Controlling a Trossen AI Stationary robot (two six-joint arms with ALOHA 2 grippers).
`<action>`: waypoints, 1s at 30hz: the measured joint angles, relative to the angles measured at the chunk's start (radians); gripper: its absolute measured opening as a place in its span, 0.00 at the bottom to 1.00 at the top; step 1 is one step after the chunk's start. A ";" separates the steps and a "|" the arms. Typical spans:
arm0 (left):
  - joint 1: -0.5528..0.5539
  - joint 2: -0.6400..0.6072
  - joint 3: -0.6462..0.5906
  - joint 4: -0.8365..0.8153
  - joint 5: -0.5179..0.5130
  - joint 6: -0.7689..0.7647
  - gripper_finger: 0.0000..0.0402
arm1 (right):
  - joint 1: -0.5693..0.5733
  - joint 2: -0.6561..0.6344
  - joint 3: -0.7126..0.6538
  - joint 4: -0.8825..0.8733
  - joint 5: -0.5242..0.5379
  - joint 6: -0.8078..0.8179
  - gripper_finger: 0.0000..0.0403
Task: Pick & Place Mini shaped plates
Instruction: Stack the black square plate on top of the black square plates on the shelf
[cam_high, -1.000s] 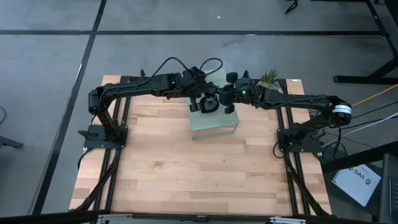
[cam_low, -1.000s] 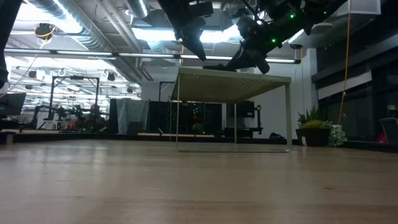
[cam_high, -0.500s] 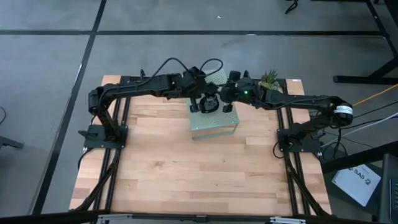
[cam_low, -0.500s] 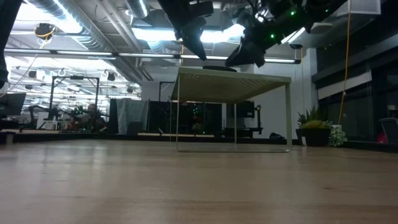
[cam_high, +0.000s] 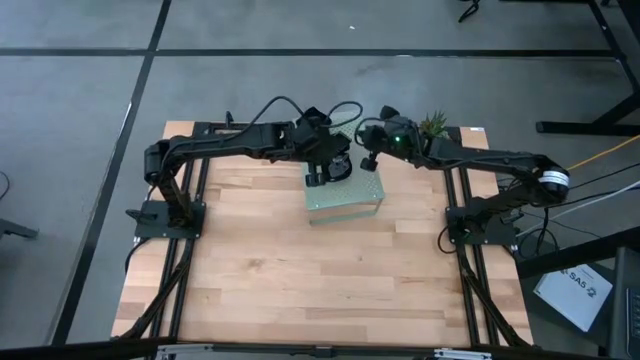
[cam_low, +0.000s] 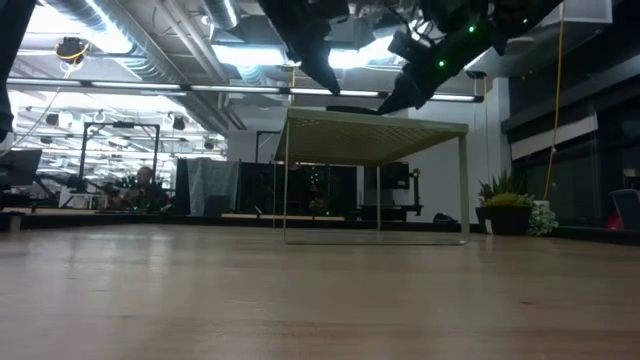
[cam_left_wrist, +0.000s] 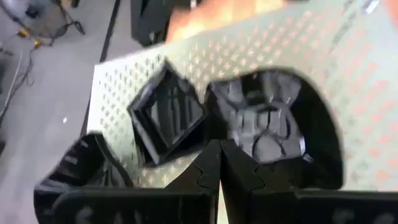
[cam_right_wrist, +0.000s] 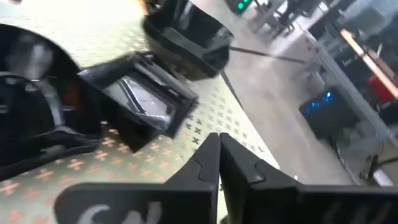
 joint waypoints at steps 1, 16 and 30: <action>0.003 0.003 0.000 -0.008 -0.003 -0.001 0.01 | -0.011 0.005 0.000 0.003 -0.002 0.015 0.04; 0.031 0.039 0.000 0.010 -0.001 0.025 0.01 | -0.058 0.061 0.000 0.039 -0.194 0.079 0.03; 0.070 0.044 0.000 0.011 -0.011 0.008 0.00 | -0.016 0.062 0.000 0.035 -0.194 0.090 0.01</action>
